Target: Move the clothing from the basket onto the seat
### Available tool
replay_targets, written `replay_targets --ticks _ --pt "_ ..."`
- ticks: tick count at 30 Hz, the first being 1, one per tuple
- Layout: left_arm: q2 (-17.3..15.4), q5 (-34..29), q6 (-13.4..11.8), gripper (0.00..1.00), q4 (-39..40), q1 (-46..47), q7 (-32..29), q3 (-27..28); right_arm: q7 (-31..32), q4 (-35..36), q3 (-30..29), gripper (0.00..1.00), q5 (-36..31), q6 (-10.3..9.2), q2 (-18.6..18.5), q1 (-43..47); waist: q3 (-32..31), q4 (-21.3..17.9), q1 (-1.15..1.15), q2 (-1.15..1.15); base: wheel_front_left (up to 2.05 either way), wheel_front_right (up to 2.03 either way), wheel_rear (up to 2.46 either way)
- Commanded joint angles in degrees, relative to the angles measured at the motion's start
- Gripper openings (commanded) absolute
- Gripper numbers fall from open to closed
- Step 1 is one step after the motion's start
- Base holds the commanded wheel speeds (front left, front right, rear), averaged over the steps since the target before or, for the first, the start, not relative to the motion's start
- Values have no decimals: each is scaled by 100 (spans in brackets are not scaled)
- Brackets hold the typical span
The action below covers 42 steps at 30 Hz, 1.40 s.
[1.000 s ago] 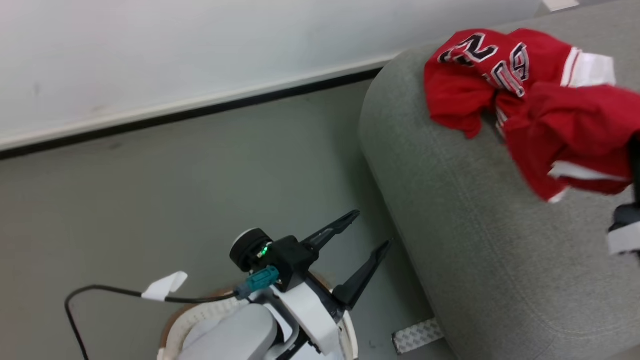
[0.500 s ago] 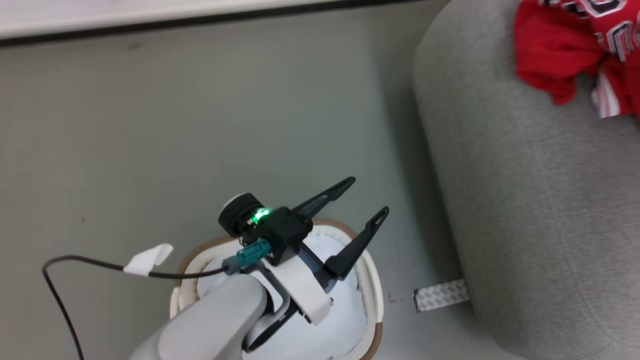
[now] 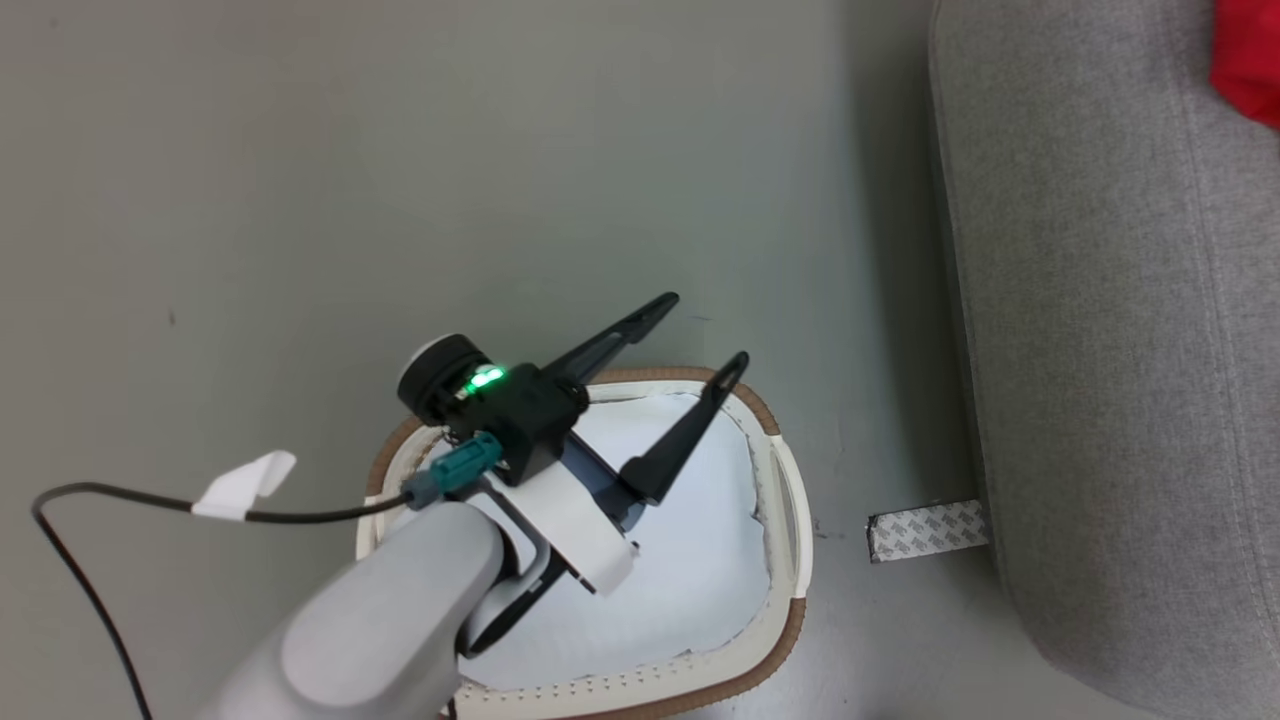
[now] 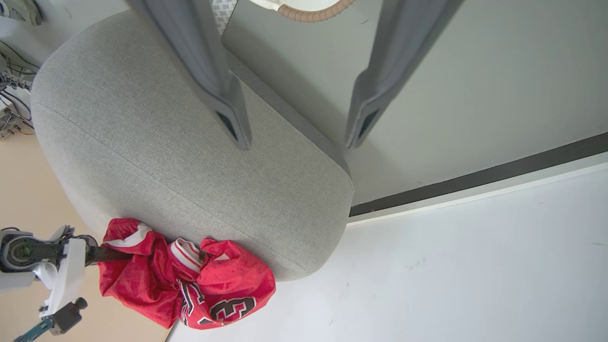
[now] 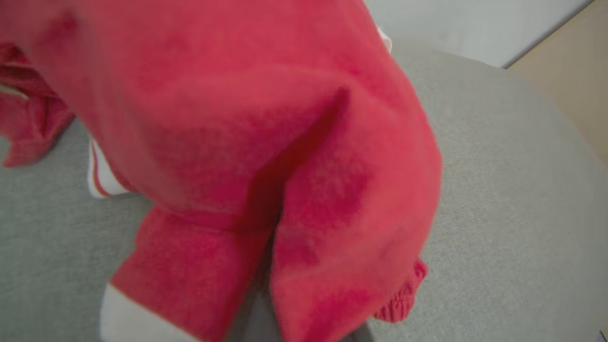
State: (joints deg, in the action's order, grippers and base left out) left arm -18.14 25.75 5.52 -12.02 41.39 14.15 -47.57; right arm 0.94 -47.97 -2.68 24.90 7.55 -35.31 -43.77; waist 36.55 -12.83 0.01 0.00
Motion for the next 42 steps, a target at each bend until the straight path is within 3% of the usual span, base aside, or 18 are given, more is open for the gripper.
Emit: replay_targets --ticks 1,4,5,12,20,25,31,36,42 --pt "-50 15 6 100 -20 73 23 32 148 -100 47 11 -24 -13 28 -88 10 -4 -1 0 0 0 0" --pt "-46 31 -3 100 -61 78 49 74 220 -129 127 49 -74 -13 42 -189 -31 -36 -1 0 0 0 0" --pt "-49 38 -17 100 -72 77 48 100 232 -130 159 100 -91 -13 73 -207 -66 -49 -1 0 0 0 0" --pt "-84 116 -44 100 -191 -125 92 221 252 -124 388 100 -107 -14 211 -69 -573 -172 -1 0 0 0 0" --pt "25 243 -135 100 -316 -554 100 469 294 161 749 100 -56 -13 -120 338 -1567 -174 -1 0 0 0 0" --pt "50 241 -214 100 -326 -939 102 815 -263 641 916 100 -279 -13 -449 654 -2268 -61 -1 0 0 0 0" --pt "23 265 -330 100 -280 -1358 100 1319 -670 1225 943 100 -323 -13 -516 858 -2928 85 -1 0 0 0 0" --pt "-62 228 -481 100 -249 -1911 100 1911 -1040 1961 1024 100 -185 -13 -234 1174 -3535 289 -1 0 0 0 0" --pt "-2 386 -572 100 -123 -2498 100 2589 -1311 2704 904 100 25 -13 288 1903 -3759 510 -1 0 0 0 0"
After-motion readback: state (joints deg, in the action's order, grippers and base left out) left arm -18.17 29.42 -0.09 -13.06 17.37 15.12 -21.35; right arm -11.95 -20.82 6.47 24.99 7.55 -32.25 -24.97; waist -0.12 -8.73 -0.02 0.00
